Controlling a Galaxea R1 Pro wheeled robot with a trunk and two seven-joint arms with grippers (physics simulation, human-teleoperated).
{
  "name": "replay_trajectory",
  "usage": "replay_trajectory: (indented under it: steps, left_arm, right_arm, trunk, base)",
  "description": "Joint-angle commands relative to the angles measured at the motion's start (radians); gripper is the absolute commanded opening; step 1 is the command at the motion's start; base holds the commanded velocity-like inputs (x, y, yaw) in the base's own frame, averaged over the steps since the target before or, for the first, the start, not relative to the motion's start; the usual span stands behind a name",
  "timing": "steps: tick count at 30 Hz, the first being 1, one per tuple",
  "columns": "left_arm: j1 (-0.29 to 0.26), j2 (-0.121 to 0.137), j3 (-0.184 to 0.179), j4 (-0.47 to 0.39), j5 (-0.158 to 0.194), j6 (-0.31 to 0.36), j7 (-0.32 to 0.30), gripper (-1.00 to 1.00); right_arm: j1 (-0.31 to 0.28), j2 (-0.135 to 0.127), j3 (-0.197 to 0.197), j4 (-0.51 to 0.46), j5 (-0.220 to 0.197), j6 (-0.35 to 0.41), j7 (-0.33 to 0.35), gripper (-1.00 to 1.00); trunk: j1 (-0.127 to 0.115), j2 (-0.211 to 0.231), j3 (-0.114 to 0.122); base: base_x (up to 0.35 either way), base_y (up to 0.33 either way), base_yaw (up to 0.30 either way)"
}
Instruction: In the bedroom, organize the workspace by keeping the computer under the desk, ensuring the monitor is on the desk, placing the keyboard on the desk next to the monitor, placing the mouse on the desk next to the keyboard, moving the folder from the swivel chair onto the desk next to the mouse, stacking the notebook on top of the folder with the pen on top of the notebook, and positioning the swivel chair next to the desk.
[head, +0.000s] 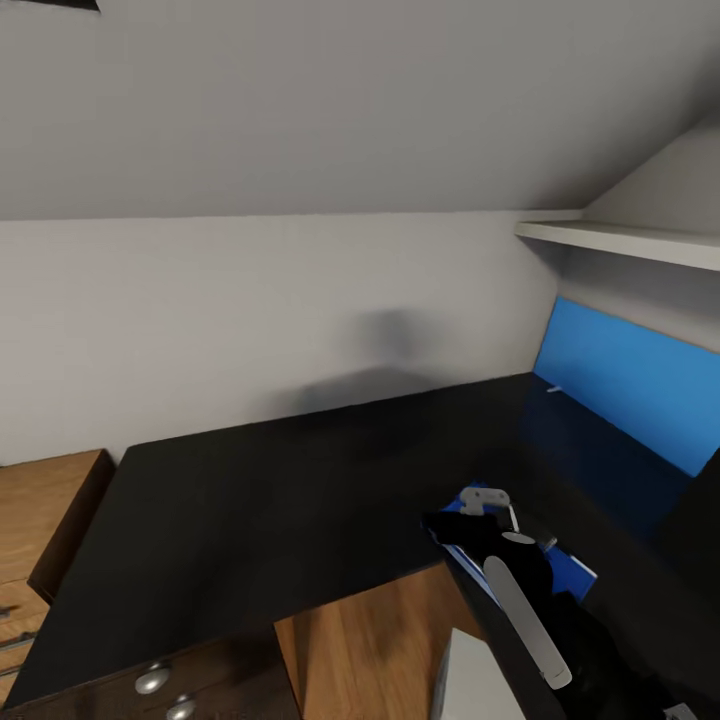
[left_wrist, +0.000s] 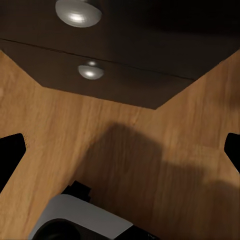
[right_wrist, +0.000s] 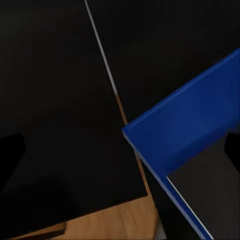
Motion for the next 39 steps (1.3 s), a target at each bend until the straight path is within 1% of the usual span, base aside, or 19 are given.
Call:
replay_trajectory:
  steps: [1, 8, 24, 39]
  left_arm:
    - [-0.001, 0.001, -0.003, -0.002, 0.010, -0.007, 0.003, 1.00]
    - [-0.001, 0.001, -0.003, -0.002, 0.010, -0.007, 0.003, 1.00]
    - [-0.001, 0.001, -0.005, -0.002, 0.010, -0.007, 0.004, 1.00]
    - [-0.001, 0.001, -0.005, -0.002, 0.010, -0.007, 0.003, 1.00]
  right_arm:
    - [-0.001, -0.001, 0.002, -0.001, -0.010, 0.002, -0.010, 1.00]
    - [-0.001, -0.002, 0.002, -0.003, -0.010, 0.001, -0.010, 1.00]
    - [-0.001, -0.002, 0.001, -0.006, -0.010, 0.003, -0.012, 1.00]
    - [0.000, -0.002, 0.002, -0.003, -0.005, 0.001, -0.011, 1.00]
  trunk:
    - [0.000, -0.001, -0.002]
    - [0.000, -0.001, -0.008]
    - [0.000, -0.001, -0.009]
    - [0.000, -0.001, -0.009]
  base:
    - [0.000, 0.000, 0.171]
    - [0.000, 0.000, 0.121]
    - [0.000, 0.000, 0.013]
    - [-0.006, 0.000, 0.249]
